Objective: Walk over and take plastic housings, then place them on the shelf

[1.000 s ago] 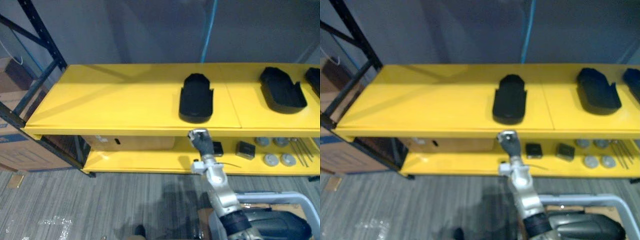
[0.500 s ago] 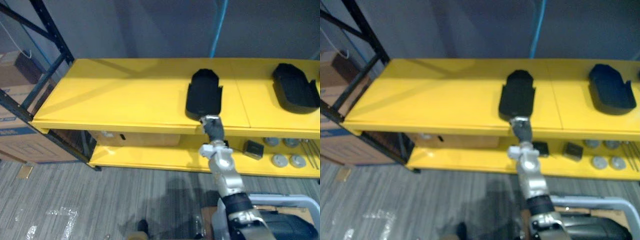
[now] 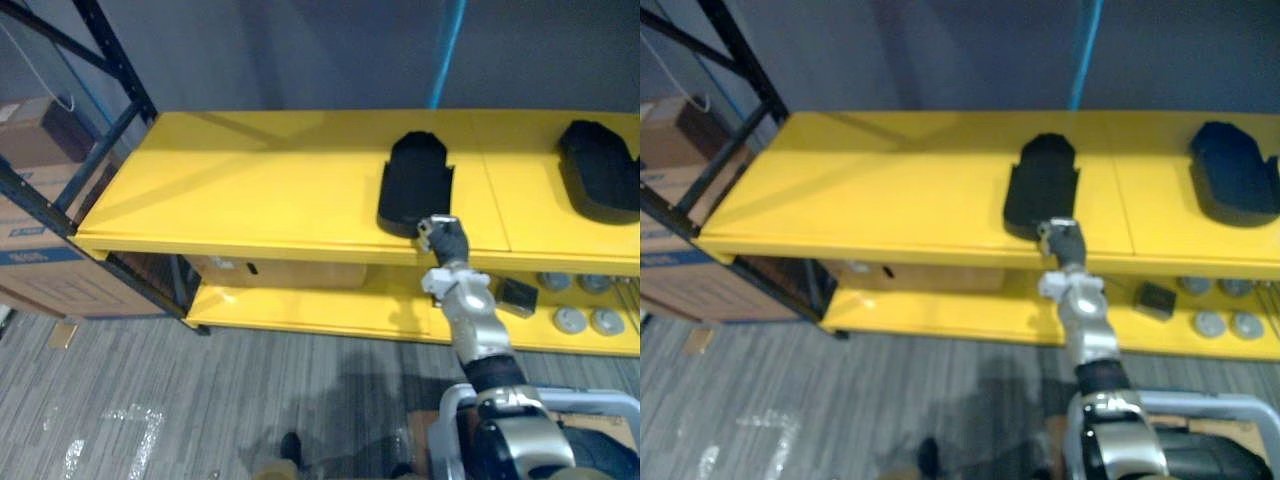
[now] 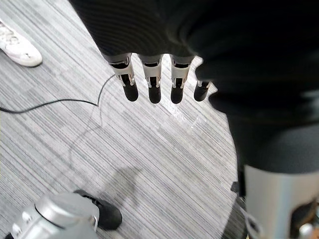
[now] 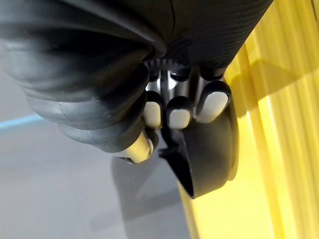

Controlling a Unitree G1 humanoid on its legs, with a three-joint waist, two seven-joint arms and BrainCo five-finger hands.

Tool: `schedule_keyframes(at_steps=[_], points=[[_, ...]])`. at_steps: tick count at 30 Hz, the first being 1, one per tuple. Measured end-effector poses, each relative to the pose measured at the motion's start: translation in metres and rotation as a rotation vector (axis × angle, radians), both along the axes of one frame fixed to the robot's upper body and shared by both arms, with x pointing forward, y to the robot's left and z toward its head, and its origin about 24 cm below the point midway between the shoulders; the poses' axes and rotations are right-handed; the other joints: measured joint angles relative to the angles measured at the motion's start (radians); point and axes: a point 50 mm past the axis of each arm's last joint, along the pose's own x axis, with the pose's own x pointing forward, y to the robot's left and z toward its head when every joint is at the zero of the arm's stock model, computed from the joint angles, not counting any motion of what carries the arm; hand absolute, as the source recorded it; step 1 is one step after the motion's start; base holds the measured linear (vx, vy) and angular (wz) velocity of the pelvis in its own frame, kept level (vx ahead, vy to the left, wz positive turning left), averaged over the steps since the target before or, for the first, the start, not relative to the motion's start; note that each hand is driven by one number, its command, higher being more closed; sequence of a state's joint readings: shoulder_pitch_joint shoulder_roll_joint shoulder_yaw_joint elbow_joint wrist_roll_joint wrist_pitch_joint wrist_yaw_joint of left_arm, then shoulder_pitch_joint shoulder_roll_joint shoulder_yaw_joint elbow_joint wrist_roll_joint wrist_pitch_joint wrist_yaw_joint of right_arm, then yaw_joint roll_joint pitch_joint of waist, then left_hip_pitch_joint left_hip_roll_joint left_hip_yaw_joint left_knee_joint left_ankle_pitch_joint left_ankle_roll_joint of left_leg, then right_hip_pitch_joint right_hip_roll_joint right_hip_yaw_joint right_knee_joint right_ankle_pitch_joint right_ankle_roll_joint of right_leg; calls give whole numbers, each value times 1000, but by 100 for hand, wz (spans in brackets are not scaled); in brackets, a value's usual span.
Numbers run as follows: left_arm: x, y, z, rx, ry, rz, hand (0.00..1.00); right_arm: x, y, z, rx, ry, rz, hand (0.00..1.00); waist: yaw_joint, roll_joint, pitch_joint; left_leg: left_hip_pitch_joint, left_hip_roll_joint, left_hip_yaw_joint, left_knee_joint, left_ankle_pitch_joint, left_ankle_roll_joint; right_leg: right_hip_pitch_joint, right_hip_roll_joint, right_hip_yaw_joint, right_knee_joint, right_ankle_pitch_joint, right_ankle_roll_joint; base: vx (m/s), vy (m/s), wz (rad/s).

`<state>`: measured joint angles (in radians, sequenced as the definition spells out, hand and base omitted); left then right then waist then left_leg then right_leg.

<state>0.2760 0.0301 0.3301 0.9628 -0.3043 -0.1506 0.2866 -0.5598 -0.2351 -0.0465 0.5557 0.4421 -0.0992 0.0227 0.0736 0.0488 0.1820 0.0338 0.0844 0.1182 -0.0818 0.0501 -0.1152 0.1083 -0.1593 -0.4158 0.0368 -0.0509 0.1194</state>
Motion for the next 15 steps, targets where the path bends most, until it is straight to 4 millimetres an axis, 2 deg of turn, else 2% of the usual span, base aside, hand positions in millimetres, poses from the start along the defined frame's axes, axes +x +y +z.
schedule_keyframes(at_steps=[5,11,15], points=[[1,0,0,-6,-7,-9,0,8,-5,6,23,3,-13,100,1,0,0,1,-4,-2,0,4,3,3,-5,-3,1,2,2,-8,1,1],[3,-4,-1,-15,-5,-47,0,12,-21,15,36,-11,-63,100,0,13,19,0,-8,-15,-5,13,8,16,-14,-20,2,7,6,-54,6,9],[1,-4,-1,-15,-2,-48,0,17,-23,18,35,-4,-72,100,2,17,22,0,-9,-14,-5,13,8,15,-16,-20,0,9,6,-12,1,0]])
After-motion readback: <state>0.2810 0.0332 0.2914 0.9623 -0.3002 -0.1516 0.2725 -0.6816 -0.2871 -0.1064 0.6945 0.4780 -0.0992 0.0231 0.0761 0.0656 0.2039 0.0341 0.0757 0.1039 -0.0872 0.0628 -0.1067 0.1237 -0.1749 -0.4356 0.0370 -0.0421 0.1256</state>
